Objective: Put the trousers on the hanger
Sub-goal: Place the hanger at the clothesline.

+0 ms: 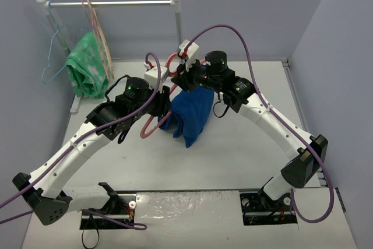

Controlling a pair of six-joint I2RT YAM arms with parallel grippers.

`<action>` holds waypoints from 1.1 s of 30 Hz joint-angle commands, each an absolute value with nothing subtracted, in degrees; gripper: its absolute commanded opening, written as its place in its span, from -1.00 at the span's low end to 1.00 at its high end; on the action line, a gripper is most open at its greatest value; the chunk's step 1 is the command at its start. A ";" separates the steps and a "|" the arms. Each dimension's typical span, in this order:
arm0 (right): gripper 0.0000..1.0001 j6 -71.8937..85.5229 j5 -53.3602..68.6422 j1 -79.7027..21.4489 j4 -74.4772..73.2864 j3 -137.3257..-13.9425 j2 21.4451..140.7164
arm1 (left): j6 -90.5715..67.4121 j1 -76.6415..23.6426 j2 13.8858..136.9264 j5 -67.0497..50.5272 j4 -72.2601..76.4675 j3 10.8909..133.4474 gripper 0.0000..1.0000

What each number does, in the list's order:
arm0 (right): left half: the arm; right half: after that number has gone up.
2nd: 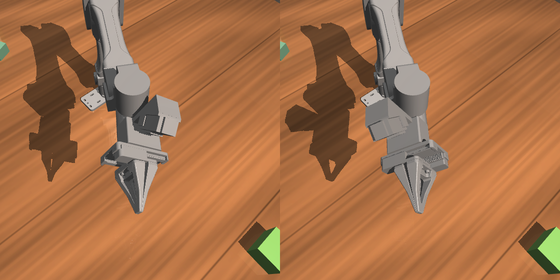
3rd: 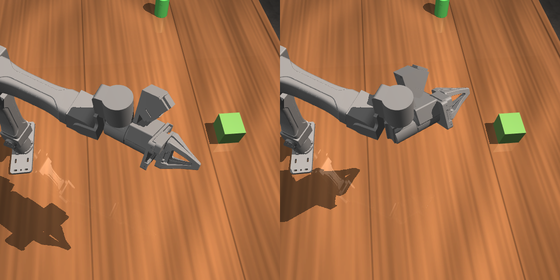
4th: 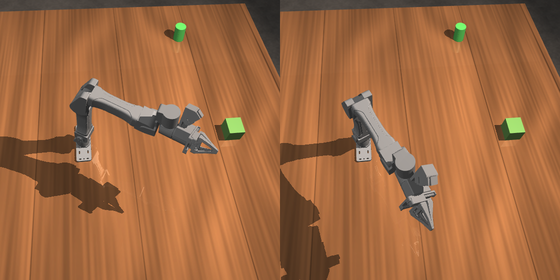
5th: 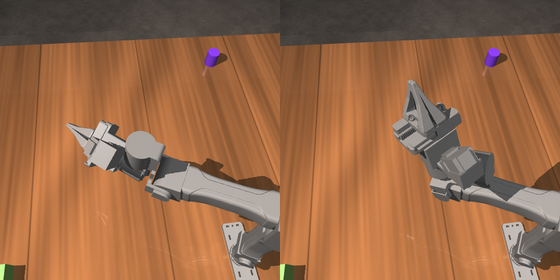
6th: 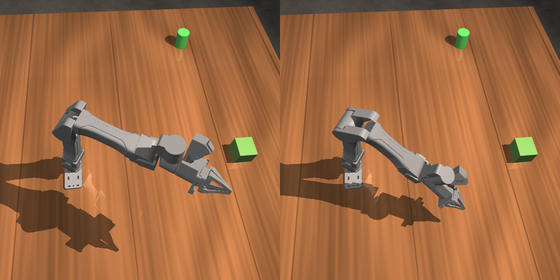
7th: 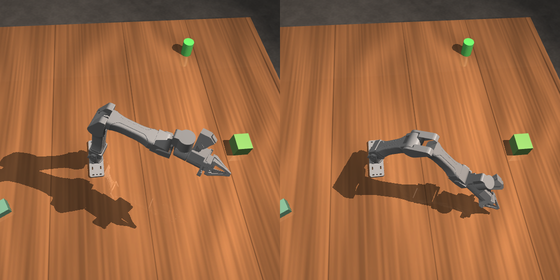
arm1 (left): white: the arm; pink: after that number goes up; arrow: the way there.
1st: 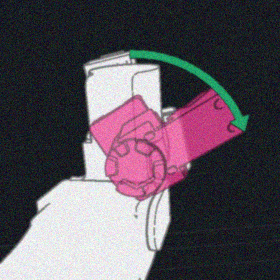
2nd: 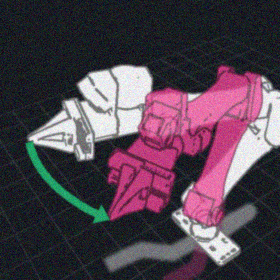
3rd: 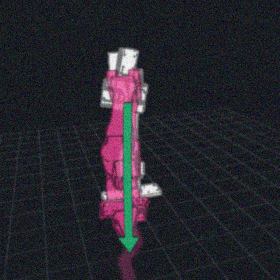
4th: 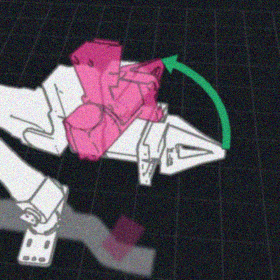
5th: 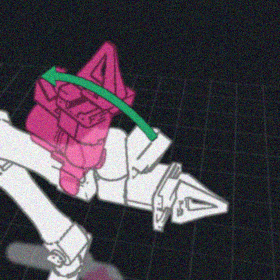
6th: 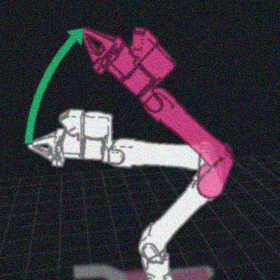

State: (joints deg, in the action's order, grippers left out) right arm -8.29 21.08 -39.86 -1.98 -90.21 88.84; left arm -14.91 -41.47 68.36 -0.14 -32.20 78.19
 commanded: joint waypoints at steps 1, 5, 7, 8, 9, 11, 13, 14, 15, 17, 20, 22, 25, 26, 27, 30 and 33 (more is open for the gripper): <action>-1.00 -11.51 20.75 -40.34 7.73 -93.43 86.66 | -13.70 -41.66 66.36 -0.04 -27.41 79.45 -0.48; -1.00 -11.39 21.46 -40.34 7.70 -93.40 86.60 | -13.18 -41.72 66.56 -2.87 -26.27 78.97 -0.85; -1.00 -11.30 22.09 -40.34 7.69 -93.43 86.36 | -12.97 -41.70 65.85 -4.11 -24.25 77.68 -1.00; -1.00 -11.26 22.35 -40.34 7.73 -93.50 86.25 | -12.79 -41.74 65.33 -4.55 -23.33 76.91 -1.00; -1.00 -11.19 22.58 -40.34 7.68 -93.51 86.17 | -12.75 -41.75 65.00 -4.99 -22.73 76.46 -1.00; -1.00 -11.16 22.98 -40.33 7.65 -93.53 86.03 | -12.80 -41.66 64.27 -5.50 -21.58 75.85 -1.00; -1.00 -11.16 23.61 -40.25 7.63 -93.60 85.94 | -12.63 -41.67 63.90 -5.20 -21.35 75.85 -1.00; -1.00 -11.16 23.82 -40.25 7.58 -93.60 85.89 | -12.52 -41.73 63.58 -4.63 -21.29 75.85 -1.00; -0.94 -11.16 23.97 -40.19 7.52 -93.57 85.77 | -12.31 -41.75 63.25 -4.06 -21.27 75.85 -1.00; -0.61 -11.09 23.91 -40.04 7.47 -93.24 85.40 | -11.97 -41.71 62.48 -2.79 -21.10 75.68 -1.00; 0.06 -10.66 23.40 -39.75 7.47 -92.24 84.59 | -11.70 -41.74 60.97 -0.94 -20.26 75.08 -1.00; 0.31 -10.29 23.20 -39.29 7.47 -91.67 83.86 | -11.60 -41.75 59.78 -0.70 -19.52 74.88 -1.00; 0.57 -9.29 22.94 -38.09 7.56 -90.16 82.01 | -11.04 -41.66 58.67 1.26 -19.92 75.45 -1.00; 0.62 -8.82 22.97 -37.53 7.56 -89.69 81.27 | -11.00 -41.66 58.27 1.74 -20.07 75.76 -1.00; 0.67 -8.36 23.20 -36.85 7.56 -89.31 80.28 | -11.07 -41.66 57.59 2.95 -19.70 75.76 -1.00; 0.70 -7.11 23.14 -35.36 7.38 -88.30 77.78 | -11.07 -41.59 55.68 5.52 -18.05 75.43 -1.00; 0.71 -6.10 22.23 -33.73 7.47 -86.50 74.43 | -11.48 -41.58 53.95 8.98 -16.42 75.81 -1.00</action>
State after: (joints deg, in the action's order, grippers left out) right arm -8.10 23.16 -35.54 1.86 -87.63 80.52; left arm -11.95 -41.47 58.72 2.89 -28.40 72.43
